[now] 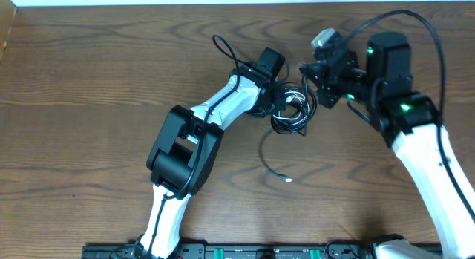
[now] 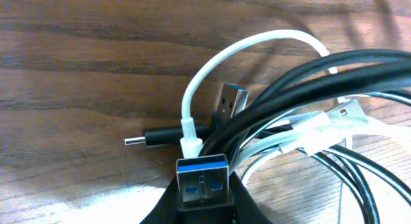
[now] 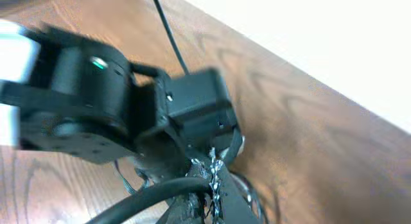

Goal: Untangle cables

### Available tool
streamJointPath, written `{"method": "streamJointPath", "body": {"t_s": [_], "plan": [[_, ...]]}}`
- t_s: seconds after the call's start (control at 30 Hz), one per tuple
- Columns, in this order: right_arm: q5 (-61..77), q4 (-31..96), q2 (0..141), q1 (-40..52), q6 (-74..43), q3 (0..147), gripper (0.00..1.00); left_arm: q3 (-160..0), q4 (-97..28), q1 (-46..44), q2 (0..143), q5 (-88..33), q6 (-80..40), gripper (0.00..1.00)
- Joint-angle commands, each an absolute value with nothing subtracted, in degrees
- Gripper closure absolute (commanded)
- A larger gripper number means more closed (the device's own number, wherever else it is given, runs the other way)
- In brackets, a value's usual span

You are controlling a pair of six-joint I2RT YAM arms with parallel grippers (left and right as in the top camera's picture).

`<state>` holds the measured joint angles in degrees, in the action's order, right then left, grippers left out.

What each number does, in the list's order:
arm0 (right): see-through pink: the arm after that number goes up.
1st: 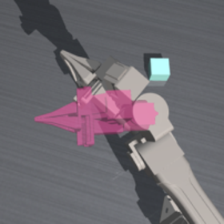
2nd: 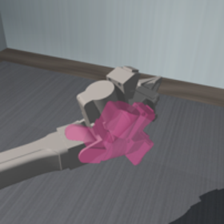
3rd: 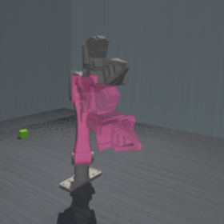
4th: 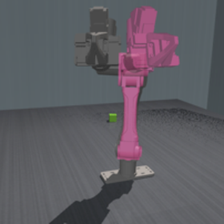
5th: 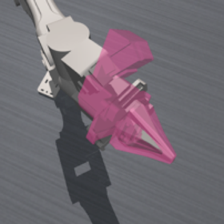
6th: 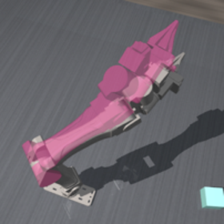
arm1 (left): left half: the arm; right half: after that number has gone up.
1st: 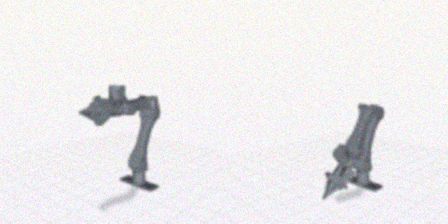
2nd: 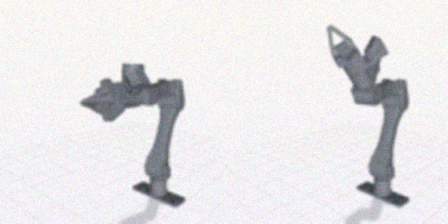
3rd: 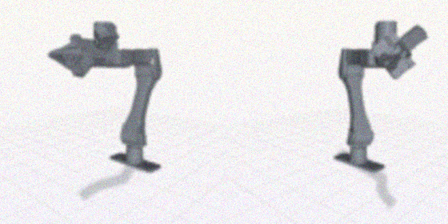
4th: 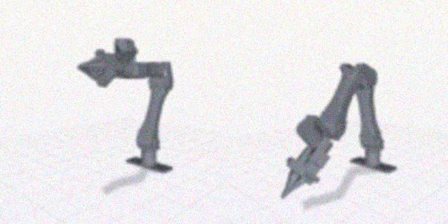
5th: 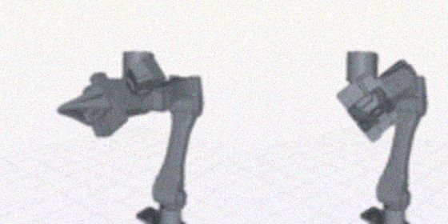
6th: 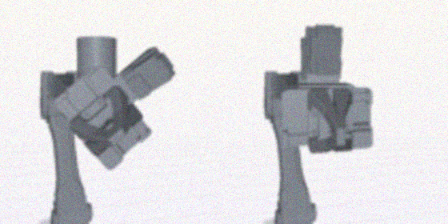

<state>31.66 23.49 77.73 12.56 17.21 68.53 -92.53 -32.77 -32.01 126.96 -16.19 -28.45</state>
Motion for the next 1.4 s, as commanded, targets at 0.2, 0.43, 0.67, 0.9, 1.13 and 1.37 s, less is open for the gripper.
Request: {"method": "streamJointPath", "body": {"t_s": [0.2, 0.43, 0.67, 0.9, 1.13, 1.37], "plan": [[28.6, 23.6, 63.2, 9.8, 17.2, 69.3, 0.99, -91.7, -33.4, -31.7, 128.5, -14.3, -27.5, 0.92], [23.9, 25.3, 59.0, 8.4, 17.2, 69.3, 0.99, -91.7, -33.4, -31.7, 128.5, -14.3, -27.5, 0.92], [15.4, 34.5, 62.6, 8.4, 17.2, 69.2, 0.99, -91.7, -33.4, -31.7, 128.5, -14.3, -27.5, 0.92], [-0.8, 39.0, 69.4, 8.4, 11.6, 69.2, 0.99, -91.7, -33.4, -31.7, 128.5, -14.3, -27.5, 0.92], [-20.1, 40.6, 77.7, 8.3, 4.4, 69.2, 0.99, -91.7, -33.4, -31.7, 128.5, -14.3, -27.5, 0.92], [-26.8, 43.4, 86.3, 5.6, -1.7, 69.2, 0.99, -91.7, -33.5, -31.7, 128.5, -14.3, -27.5, 0.92]]}}
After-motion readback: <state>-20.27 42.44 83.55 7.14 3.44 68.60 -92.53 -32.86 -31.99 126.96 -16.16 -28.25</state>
